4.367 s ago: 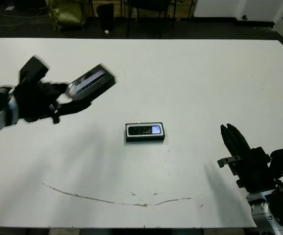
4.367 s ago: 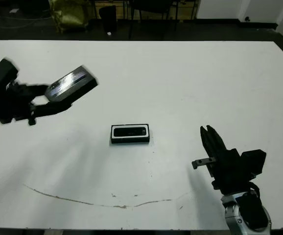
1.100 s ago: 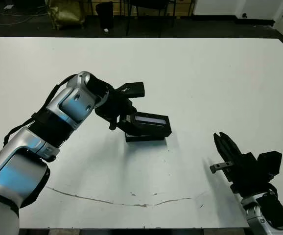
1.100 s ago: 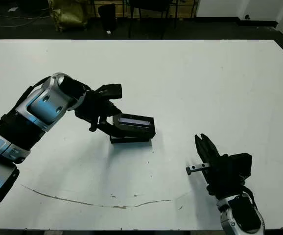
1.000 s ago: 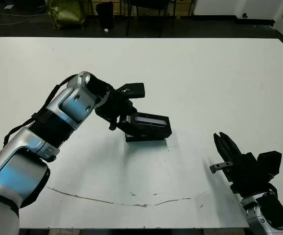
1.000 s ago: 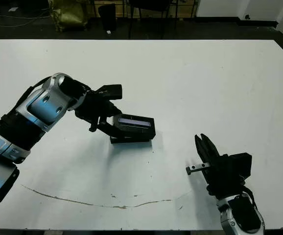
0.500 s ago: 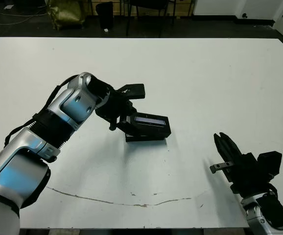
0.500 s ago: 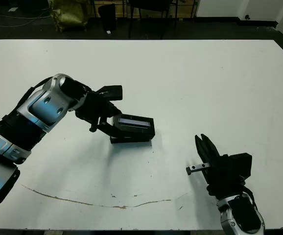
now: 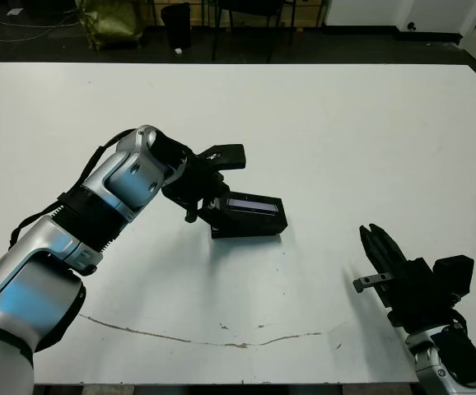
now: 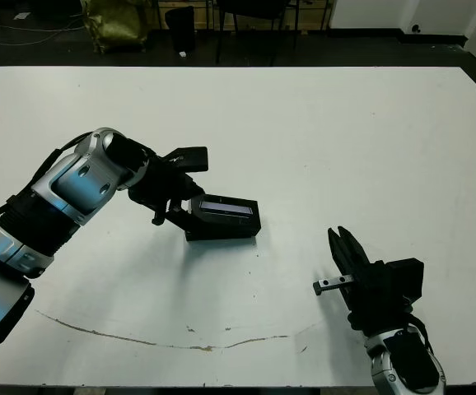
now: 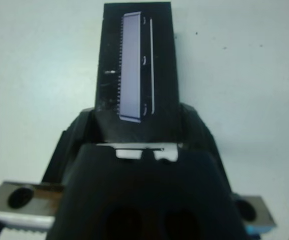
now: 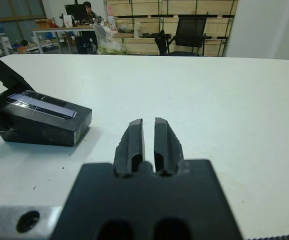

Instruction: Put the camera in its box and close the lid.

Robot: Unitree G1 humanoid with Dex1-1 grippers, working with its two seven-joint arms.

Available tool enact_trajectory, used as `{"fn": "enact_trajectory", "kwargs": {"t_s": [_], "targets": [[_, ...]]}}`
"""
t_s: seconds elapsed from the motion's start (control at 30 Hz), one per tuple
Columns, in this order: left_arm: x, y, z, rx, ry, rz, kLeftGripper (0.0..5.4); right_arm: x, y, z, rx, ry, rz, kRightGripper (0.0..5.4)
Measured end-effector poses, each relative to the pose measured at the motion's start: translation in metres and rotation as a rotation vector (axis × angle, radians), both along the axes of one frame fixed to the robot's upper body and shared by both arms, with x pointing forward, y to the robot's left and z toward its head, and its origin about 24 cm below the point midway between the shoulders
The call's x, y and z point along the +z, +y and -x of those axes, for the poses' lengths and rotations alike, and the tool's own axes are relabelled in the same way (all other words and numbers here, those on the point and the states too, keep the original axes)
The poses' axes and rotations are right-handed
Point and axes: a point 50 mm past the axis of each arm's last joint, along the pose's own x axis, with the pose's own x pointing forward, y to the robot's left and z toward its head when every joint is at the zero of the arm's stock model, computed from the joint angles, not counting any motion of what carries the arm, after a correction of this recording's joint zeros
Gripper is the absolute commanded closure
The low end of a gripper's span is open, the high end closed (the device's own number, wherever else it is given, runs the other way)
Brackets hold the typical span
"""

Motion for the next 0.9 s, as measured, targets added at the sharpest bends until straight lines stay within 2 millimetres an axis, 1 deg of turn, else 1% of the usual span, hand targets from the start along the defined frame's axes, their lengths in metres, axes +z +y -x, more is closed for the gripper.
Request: {"fn": "enact_trajectory", "kwargs": {"t_s": [0.53, 0.9], "targets": [[-0.0035, 0.001, -0.0002, 0.002, 0.001, -0.032, 3.14, -0.0025, -0.0003, 0.0001, 0.012, -0.021, -0.007, 5.4], [-0.0076, 0.0063, -0.003, -0.002, 0.013, -0.031, 3.14, -0.0023, -0.0002, 0.0003, 0.011, -0.021, -0.009, 5.4]]}}
